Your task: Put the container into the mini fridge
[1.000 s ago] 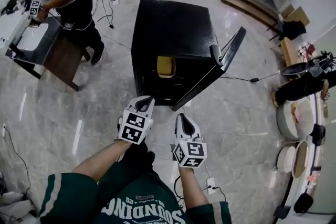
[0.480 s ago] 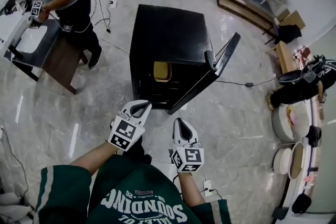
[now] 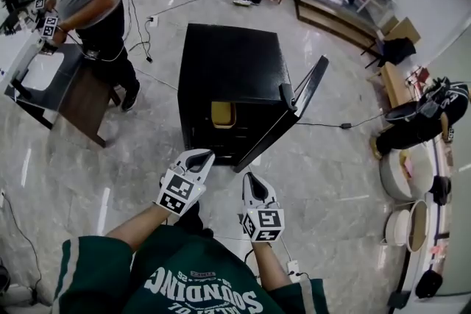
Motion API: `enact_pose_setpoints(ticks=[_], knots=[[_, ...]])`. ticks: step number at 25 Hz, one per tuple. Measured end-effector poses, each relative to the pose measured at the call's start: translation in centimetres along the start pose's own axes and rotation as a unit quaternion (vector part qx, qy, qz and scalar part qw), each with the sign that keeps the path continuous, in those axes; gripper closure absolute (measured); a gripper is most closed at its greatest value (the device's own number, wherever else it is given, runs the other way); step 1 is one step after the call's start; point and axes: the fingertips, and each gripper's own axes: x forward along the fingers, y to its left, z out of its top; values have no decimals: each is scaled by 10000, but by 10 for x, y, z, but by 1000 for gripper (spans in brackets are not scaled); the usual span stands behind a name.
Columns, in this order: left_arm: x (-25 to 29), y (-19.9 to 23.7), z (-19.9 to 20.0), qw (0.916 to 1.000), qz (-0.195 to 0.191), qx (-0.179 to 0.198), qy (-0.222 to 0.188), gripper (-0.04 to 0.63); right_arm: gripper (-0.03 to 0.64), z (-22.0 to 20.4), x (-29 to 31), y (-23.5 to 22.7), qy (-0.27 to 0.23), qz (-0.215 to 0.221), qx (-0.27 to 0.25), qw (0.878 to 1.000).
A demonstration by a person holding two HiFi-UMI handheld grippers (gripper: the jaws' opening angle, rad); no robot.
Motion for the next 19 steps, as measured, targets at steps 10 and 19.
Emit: enact_pose_setpoints(ticks=[10,19], knots=[[11,3,-5,9999,1,-71,156,581,581,8,4,-7,-30,-24,45,10000],[18,9,-12,9995,-9,-111,302,581,581,10,10,-11,-41,-53,92,9999]])
